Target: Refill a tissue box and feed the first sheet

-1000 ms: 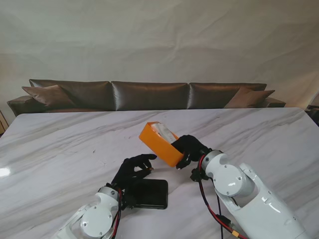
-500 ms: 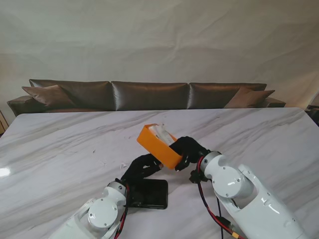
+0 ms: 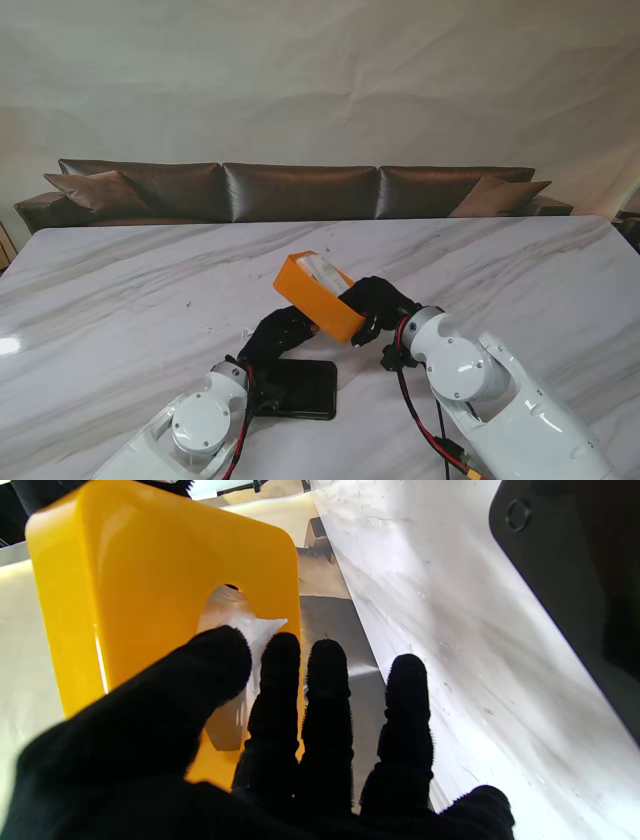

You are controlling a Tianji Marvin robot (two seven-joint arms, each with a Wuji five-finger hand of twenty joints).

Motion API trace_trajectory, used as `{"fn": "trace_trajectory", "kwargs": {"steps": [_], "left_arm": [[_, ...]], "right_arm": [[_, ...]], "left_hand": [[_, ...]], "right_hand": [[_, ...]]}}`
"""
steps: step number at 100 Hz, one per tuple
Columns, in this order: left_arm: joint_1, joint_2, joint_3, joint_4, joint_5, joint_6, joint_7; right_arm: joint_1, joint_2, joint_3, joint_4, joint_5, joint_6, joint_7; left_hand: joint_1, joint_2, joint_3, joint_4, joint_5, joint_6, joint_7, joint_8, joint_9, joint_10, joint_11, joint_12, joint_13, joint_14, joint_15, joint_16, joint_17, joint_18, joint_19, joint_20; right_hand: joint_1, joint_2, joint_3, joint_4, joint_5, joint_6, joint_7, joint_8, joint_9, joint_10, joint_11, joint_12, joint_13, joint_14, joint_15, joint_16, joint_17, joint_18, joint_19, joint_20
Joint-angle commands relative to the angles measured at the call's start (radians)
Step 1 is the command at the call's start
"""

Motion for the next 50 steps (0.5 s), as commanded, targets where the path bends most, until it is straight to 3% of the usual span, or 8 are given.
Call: {"fn": "trace_trajectory", "kwargs": {"steps": [1, 16, 21, 31, 50], "left_arm": [[0.006, -0.011, 0.001, -0.003, 0.000, 0.004, 0.001], [0.002, -0.017, 0.006, 0.001, 0.007, 0.028, 0.021], [-0.001, -0.018, 0.009, 0.004, 0.028, 0.043, 0.030], [-0.006, -0.015, 0.009, 0.008, 0.033, 0.060, 0.019], [-0.028, -0.002, 0.012, 0.043, -0.045, 0.001, -0.079]], "right_arm": [[0.001, -0.001, -0.001, 0.000, 0.001, -0.003, 0.012], [0.001, -0.001, -0.005, 0.001, 0.002, -0.006, 0.012], [0.001, -0.001, -0.005, 0.000, 0.002, -0.006, 0.012], [0.001, 0.000, -0.005, -0.002, 0.001, -0.005, 0.015], [0.005, 0.000, -0.009, 0.002, 0.002, -0.007, 0.018]], "left_hand": [[0.030, -0.048, 0.004, -0.040, 0.022, -0.073, 0.087, 0.019, 0.062, -0.026, 0.024, 0.033, 0.041, -0.011, 0.023, 0.017, 0.010, -0.001, 1.480, 0.013], [0.012, -0.061, -0.025, -0.045, 0.018, -0.070, 0.142, 0.030, 0.064, -0.021, 0.042, 0.036, 0.050, -0.003, 0.040, 0.023, 0.023, 0.003, 1.500, 0.018], [-0.014, -0.053, -0.041, -0.047, 0.013, -0.058, 0.144, 0.021, 0.049, -0.020, 0.064, -0.010, 0.049, 0.001, 0.045, 0.024, 0.027, 0.004, 1.511, 0.016], [-0.090, 0.023, -0.045, -0.015, 0.007, 0.013, 0.009, 0.001, 0.015, -0.003, 0.052, -0.062, 0.023, 0.005, 0.034, 0.021, 0.015, 0.000, 1.506, 0.008], [-0.098, 0.011, -0.065, -0.007, -0.025, 0.061, -0.155, -0.048, -0.048, 0.007, 0.017, -0.084, -0.027, -0.004, -0.004, 0.013, -0.026, -0.006, 1.458, -0.005]], "right_hand": [[0.074, 0.027, 0.182, 0.021, 0.039, 0.030, 0.026, 0.009, 0.119, 0.118, 0.094, -0.005, 0.100, 0.156, 0.321, 0.078, 0.060, -0.391, 0.261, 0.076], [0.074, 0.027, 0.182, 0.020, 0.039, 0.030, 0.026, 0.009, 0.119, 0.117, 0.094, -0.005, 0.100, 0.156, 0.320, 0.079, 0.060, -0.392, 0.261, 0.076], [0.074, 0.027, 0.182, 0.020, 0.039, 0.030, 0.025, 0.010, 0.119, 0.117, 0.094, -0.005, 0.100, 0.156, 0.321, 0.079, 0.060, -0.391, 0.260, 0.076], [0.074, 0.027, 0.182, 0.021, 0.039, 0.030, 0.025, 0.010, 0.119, 0.117, 0.094, -0.005, 0.100, 0.156, 0.321, 0.079, 0.060, -0.392, 0.261, 0.076], [0.074, 0.027, 0.182, 0.021, 0.039, 0.030, 0.025, 0.010, 0.119, 0.117, 0.094, -0.005, 0.099, 0.156, 0.319, 0.078, 0.060, -0.392, 0.260, 0.075]]}}
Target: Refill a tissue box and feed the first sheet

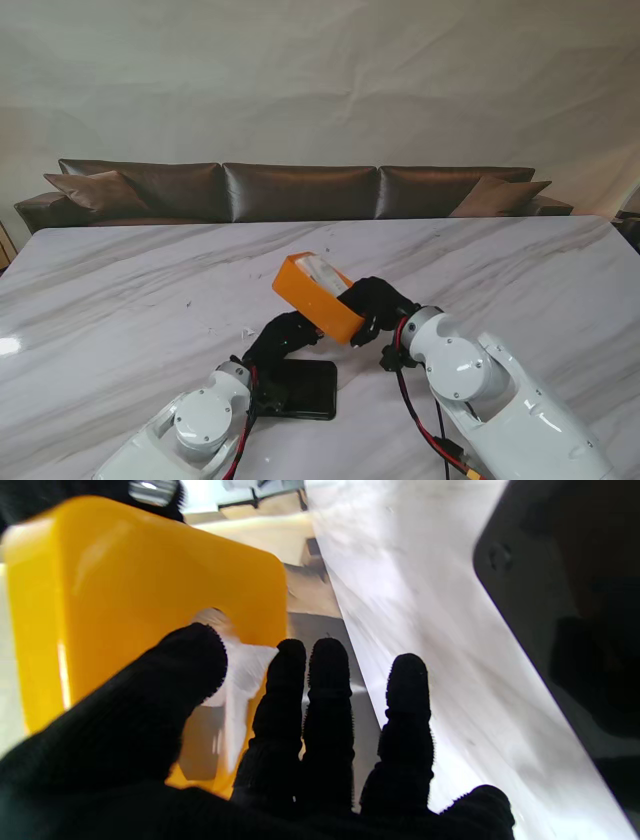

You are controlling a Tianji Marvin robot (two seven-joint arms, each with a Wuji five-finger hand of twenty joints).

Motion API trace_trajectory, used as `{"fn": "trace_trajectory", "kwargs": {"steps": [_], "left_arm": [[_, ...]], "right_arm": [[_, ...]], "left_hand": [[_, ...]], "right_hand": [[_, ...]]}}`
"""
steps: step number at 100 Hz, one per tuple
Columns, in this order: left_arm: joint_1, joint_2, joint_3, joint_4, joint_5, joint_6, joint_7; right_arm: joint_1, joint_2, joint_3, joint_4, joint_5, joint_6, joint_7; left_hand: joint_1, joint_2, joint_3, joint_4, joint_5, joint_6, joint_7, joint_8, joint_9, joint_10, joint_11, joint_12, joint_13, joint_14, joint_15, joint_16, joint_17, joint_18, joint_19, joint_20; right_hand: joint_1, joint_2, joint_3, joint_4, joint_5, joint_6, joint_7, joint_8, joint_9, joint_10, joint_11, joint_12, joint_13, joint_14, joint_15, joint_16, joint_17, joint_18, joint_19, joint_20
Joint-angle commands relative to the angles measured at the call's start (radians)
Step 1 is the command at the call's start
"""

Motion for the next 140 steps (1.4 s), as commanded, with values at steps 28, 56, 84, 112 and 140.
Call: {"fn": "trace_trajectory", "kwargs": {"steps": [28, 56, 84, 112, 140], "left_arm": [[-0.026, -0.004, 0.014, 0.046, -0.041, -0.051, -0.020], [-0.022, -0.025, 0.017, 0.050, -0.039, -0.036, 0.053], [-0.024, -0.030, 0.020, 0.049, -0.042, -0.033, 0.064], [-0.028, -0.039, 0.025, 0.061, -0.066, -0.024, 0.076], [-0.036, -0.049, 0.034, 0.080, -0.081, -0.021, 0.089]], "right_arm": [[0.006, -0.001, -0.009, 0.010, 0.005, -0.008, 0.016], [0.008, -0.001, -0.011, 0.013, 0.007, -0.008, 0.017], [0.014, -0.001, -0.019, 0.021, 0.012, -0.016, 0.017], [0.012, 0.000, -0.017, 0.017, 0.007, -0.015, 0.020], [0.010, 0.001, -0.017, 0.019, 0.007, -0.019, 0.024]], "left_hand": [[0.001, 0.032, 0.042, 0.062, 0.008, -0.027, 0.042, 0.021, -0.006, -0.022, 0.021, 0.006, -0.004, -0.013, -0.003, 0.020, -0.023, -0.010, 1.446, 0.005], [0.122, -0.073, 0.015, -0.022, 0.003, -0.177, 0.427, 0.118, 0.123, -0.046, 0.066, 0.148, 0.065, -0.015, 0.050, 0.032, 0.018, 0.006, 1.492, 0.016], [0.117, -0.063, 0.012, -0.030, 0.026, -0.189, 0.474, 0.162, 0.161, -0.046, 0.092, 0.173, 0.087, -0.011, 0.068, 0.036, 0.029, 0.013, 1.504, 0.014], [0.136, -0.027, 0.003, -0.034, 0.066, -0.170, 0.481, 0.161, 0.191, -0.023, 0.117, 0.179, 0.105, 0.004, 0.095, 0.045, 0.039, 0.026, 1.520, 0.015], [0.059, -0.043, 0.190, 0.005, 0.168, -0.240, 0.512, 0.393, 0.253, -0.026, 0.172, 0.275, 0.105, 0.013, 0.157, 0.078, 0.049, 0.013, 1.569, 0.018]], "right_hand": [[0.074, 0.027, 0.182, 0.019, 0.039, 0.030, 0.024, 0.009, 0.119, 0.117, 0.094, -0.005, 0.099, 0.156, 0.318, 0.079, 0.058, -0.393, 0.258, 0.075], [0.074, 0.027, 0.182, 0.018, 0.039, 0.030, 0.024, 0.010, 0.119, 0.117, 0.094, -0.005, 0.099, 0.156, 0.318, 0.079, 0.058, -0.392, 0.258, 0.075], [0.075, 0.027, 0.182, 0.018, 0.039, 0.030, 0.024, 0.010, 0.118, 0.117, 0.093, -0.005, 0.098, 0.155, 0.317, 0.079, 0.057, -0.392, 0.258, 0.074], [0.076, 0.027, 0.182, 0.017, 0.039, 0.030, 0.024, 0.011, 0.118, 0.117, 0.093, -0.006, 0.096, 0.156, 0.316, 0.079, 0.056, -0.393, 0.257, 0.074], [0.075, 0.027, 0.182, 0.015, 0.039, 0.030, 0.024, 0.011, 0.117, 0.117, 0.093, -0.006, 0.096, 0.156, 0.315, 0.080, 0.055, -0.394, 0.257, 0.074]]}}
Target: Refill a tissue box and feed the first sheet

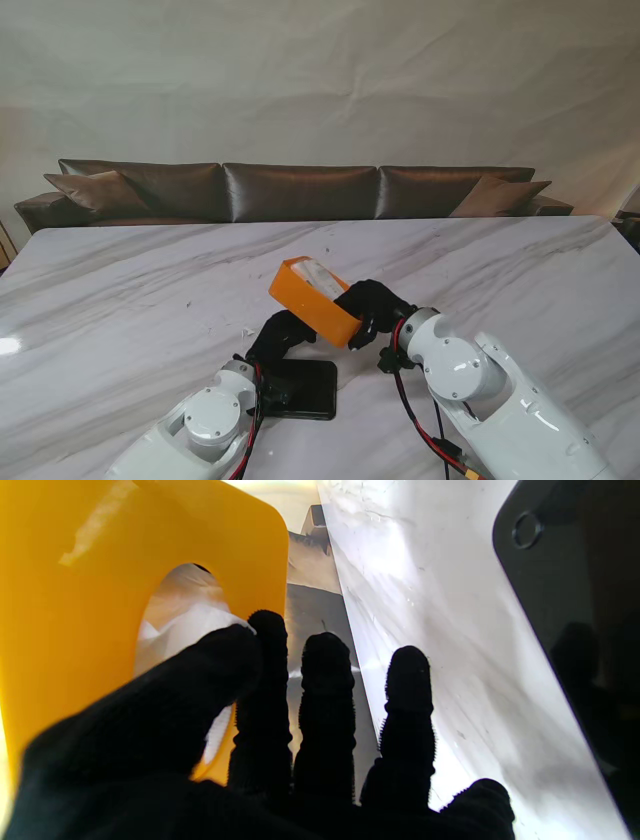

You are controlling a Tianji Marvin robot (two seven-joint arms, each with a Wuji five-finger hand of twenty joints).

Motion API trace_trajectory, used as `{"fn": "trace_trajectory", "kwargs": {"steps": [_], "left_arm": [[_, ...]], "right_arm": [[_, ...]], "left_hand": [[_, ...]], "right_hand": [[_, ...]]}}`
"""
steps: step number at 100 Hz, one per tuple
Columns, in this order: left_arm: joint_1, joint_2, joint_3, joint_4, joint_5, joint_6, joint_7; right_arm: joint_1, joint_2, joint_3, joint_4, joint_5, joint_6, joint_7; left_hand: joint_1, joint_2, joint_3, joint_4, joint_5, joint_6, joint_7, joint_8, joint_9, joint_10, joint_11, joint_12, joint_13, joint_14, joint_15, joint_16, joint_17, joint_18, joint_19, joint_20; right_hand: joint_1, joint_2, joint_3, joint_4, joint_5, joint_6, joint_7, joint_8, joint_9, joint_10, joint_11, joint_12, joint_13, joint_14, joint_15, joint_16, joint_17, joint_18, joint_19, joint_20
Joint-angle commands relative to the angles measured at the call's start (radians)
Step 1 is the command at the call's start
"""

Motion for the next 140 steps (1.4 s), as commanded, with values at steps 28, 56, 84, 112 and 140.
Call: {"fn": "trace_trajectory", "kwargs": {"steps": [28, 56, 84, 112, 140], "left_arm": [[0.008, -0.023, 0.003, -0.004, 0.000, -0.011, 0.045], [0.030, -0.001, -0.018, -0.029, 0.065, 0.011, 0.029], [0.058, 0.018, -0.039, -0.062, 0.115, 0.047, 0.009], [0.072, 0.018, -0.033, -0.074, 0.120, 0.064, 0.012], [0.070, 0.019, -0.016, -0.070, 0.121, 0.052, 0.005]], "right_arm": [[-0.002, 0.000, 0.002, 0.000, -0.003, -0.003, 0.015], [-0.009, 0.002, 0.014, -0.008, -0.010, 0.004, 0.017], [-0.017, 0.003, 0.030, -0.026, -0.026, 0.016, 0.015], [-0.028, -0.004, 0.039, -0.040, -0.041, 0.026, -0.020], [-0.025, -0.018, 0.030, -0.032, -0.048, 0.023, -0.083]], "left_hand": [[-0.124, -0.117, 0.270, 0.232, 0.154, -0.069, 0.066, 0.259, 0.088, -0.019, 0.075, 0.173, 0.023, 0.014, 0.077, 0.058, 0.017, -0.005, 1.606, 0.021], [-0.134, -0.156, 0.299, 0.333, 0.197, -0.066, 0.069, 0.307, 0.109, -0.023, 0.065, 0.219, 0.023, 0.002, 0.073, 0.062, 0.015, -0.006, 1.604, 0.018], [-0.138, -0.168, 0.311, 0.374, 0.214, -0.062, 0.076, 0.315, 0.121, -0.019, 0.065, 0.232, 0.027, -0.001, 0.075, 0.065, 0.016, -0.006, 1.603, 0.017], [-0.133, -0.165, 0.294, 0.375, 0.213, -0.063, 0.063, 0.304, 0.128, -0.009, 0.053, 0.223, 0.037, 0.005, 0.078, 0.068, 0.034, -0.008, 1.603, 0.013], [-0.130, -0.165, 0.290, 0.373, 0.214, -0.068, 0.058, 0.295, 0.129, -0.008, 0.052, 0.215, 0.040, 0.003, 0.077, 0.069, 0.038, -0.009, 1.607, 0.011]], "right_hand": [[0.066, 0.027, 0.182, 0.024, 0.039, 0.030, 0.023, 0.011, 0.116, 0.116, 0.092, -0.006, 0.095, 0.155, 0.310, 0.078, 0.055, -0.394, 0.249, 0.074], [0.065, 0.027, 0.182, 0.021, 0.038, 0.029, 0.022, 0.011, 0.115, 0.116, 0.091, -0.006, 0.095, 0.155, 0.310, 0.078, 0.055, -0.394, 0.250, 0.074], [0.066, 0.027, 0.182, 0.019, 0.038, 0.029, 0.022, 0.011, 0.115, 0.115, 0.091, -0.007, 0.094, 0.155, 0.309, 0.078, 0.055, -0.394, 0.250, 0.074], [0.067, 0.027, 0.182, 0.014, 0.038, 0.029, 0.022, 0.012, 0.117, 0.117, 0.088, -0.011, 0.097, 0.156, 0.307, 0.075, 0.058, -0.393, 0.251, 0.074], [0.068, 0.027, 0.182, 0.010, 0.039, 0.030, 0.017, 0.009, 0.120, 0.118, 0.089, -0.016, 0.103, 0.157, 0.307, 0.073, 0.063, -0.390, 0.253, 0.073]]}}
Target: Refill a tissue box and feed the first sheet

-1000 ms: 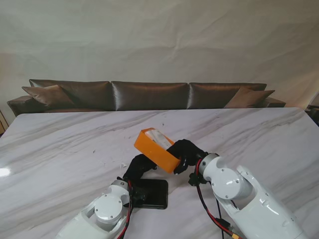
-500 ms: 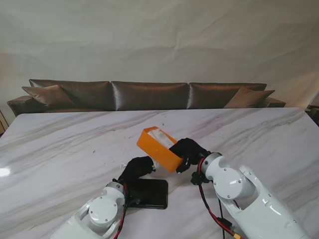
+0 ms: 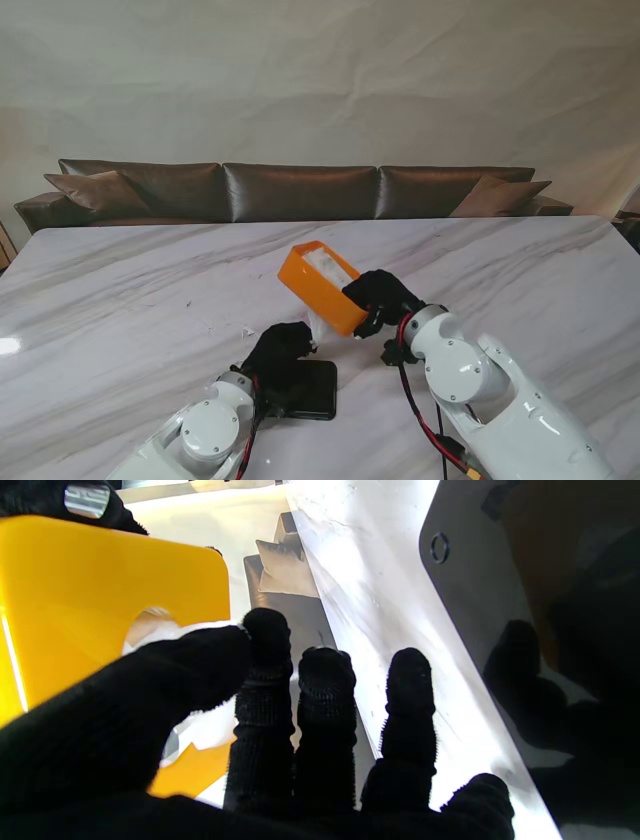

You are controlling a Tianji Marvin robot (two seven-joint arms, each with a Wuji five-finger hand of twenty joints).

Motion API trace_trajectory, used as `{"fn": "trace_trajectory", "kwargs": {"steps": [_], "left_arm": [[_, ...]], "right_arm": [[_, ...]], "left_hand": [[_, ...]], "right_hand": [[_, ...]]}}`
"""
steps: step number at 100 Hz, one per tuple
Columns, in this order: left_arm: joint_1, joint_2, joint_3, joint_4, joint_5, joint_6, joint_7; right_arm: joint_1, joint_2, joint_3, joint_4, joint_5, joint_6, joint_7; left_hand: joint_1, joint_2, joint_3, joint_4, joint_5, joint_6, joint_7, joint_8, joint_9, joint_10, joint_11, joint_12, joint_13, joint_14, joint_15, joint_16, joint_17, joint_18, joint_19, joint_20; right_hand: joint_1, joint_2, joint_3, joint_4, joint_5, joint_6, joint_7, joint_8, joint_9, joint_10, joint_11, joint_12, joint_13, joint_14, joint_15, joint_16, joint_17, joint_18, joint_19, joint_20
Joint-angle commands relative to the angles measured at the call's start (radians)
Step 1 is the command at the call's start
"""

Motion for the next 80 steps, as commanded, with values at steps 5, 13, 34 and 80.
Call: {"fn": "trace_trajectory", "kwargs": {"steps": [5, 13, 34, 80], "left_arm": [[0.004, -0.003, 0.004, -0.001, -0.002, -0.005, -0.017], [0.004, -0.003, 0.004, 0.002, -0.002, -0.004, -0.018], [0.016, -0.003, -0.008, -0.013, -0.021, 0.015, -0.019], [0.087, 0.060, -0.151, -0.155, 0.247, 0.139, -0.056]], "right_arm": [[0.003, -0.007, -0.001, -0.003, -0.004, -0.001, 0.004], [0.002, -0.007, 0.001, -0.004, -0.006, -0.001, 0.002], [-0.005, -0.004, 0.010, -0.009, -0.007, 0.006, 0.013], [-0.011, 0.011, 0.016, 0.007, -0.099, 0.013, 0.039]], "left_hand": [[0.037, 0.001, 0.064, 0.063, 0.066, -0.083, 0.058, 0.011, 0.055, -0.009, 0.008, 0.008, 0.040, -0.011, 0.023, 0.020, 0.007, -0.010, 1.607, 0.009], [0.037, 0.001, 0.065, 0.064, 0.065, -0.082, 0.058, 0.009, 0.056, -0.008, 0.008, 0.007, 0.040, -0.011, 0.023, 0.020, 0.007, -0.009, 1.607, 0.008], [0.072, 0.067, -0.139, -0.120, -0.087, -0.091, -0.068, -0.163, -0.037, -0.009, -0.067, -0.102, 0.024, -0.011, -0.024, -0.012, -0.002, 0.000, 1.597, -0.005], [0.000, 0.149, -0.423, -0.188, -0.484, 0.188, -0.481, -0.584, -0.477, 0.011, -0.247, -0.432, -0.170, -0.034, -0.179, -0.044, -0.080, -0.024, 1.499, 0.002]], "right_hand": [[0.065, 0.027, 0.182, 0.032, 0.040, 0.030, 0.017, 0.002, 0.121, 0.117, 0.088, -0.016, 0.103, 0.157, 0.297, 0.073, 0.062, -0.391, 0.243, 0.073], [0.064, 0.027, 0.182, 0.031, 0.041, 0.030, 0.015, 0.000, 0.121, 0.118, 0.089, -0.016, 0.103, 0.157, 0.297, 0.073, 0.062, -0.392, 0.243, 0.073], [0.065, 0.027, 0.182, 0.031, 0.041, 0.030, 0.015, 0.000, 0.121, 0.118, 0.089, -0.016, 0.103, 0.157, 0.297, 0.073, 0.061, -0.389, 0.243, 0.072], [0.064, 0.027, 0.181, 0.026, 0.042, 0.028, 0.014, 0.000, 0.120, 0.117, 0.089, -0.016, 0.099, 0.157, 0.295, 0.074, 0.059, -0.391, 0.241, 0.071]]}}
